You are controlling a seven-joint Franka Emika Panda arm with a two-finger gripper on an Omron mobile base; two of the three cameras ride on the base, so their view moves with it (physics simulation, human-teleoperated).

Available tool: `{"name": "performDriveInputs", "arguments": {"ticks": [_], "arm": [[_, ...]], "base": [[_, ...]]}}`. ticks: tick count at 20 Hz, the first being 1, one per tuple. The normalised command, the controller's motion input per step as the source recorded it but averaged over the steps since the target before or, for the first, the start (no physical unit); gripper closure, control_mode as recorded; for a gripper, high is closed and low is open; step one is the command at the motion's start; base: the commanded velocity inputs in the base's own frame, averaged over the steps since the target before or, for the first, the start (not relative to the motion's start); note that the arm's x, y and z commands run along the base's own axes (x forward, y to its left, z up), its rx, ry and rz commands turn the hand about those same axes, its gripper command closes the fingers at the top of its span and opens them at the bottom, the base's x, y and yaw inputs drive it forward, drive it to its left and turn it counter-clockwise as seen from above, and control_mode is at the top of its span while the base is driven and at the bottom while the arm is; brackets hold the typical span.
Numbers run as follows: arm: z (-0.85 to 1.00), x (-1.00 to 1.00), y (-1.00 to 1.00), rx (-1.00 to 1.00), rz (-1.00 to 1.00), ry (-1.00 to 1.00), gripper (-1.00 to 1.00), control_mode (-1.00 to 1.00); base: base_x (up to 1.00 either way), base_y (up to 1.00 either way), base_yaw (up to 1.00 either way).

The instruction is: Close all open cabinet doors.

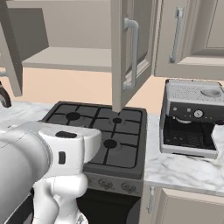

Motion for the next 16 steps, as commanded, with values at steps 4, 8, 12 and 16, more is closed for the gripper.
{"name": "performDriveInputs", "arguments": {"ticks": [4, 8, 12, 16], "arm": [[0.00, 0.14, -0.62, 0.00, 0.17, -0.13, -1.00, -1.00], [0.00, 0.08, -0.51, 0.00, 0.16, -0.13, -1.00, -1.00], [0.00, 0.19, -0.44, 0.00, 0.15, -0.10, -1.00, -1.00], [-0.02, 0.33, -0.27, 0.00, 0.12, -0.06, -1.00, -1.00]], "base": [[0.00, 0.00, 0.00], [0.00, 0.00, 0.00], [0.00, 0.00, 0.00], [0.00, 0.00, 0.00]]}}
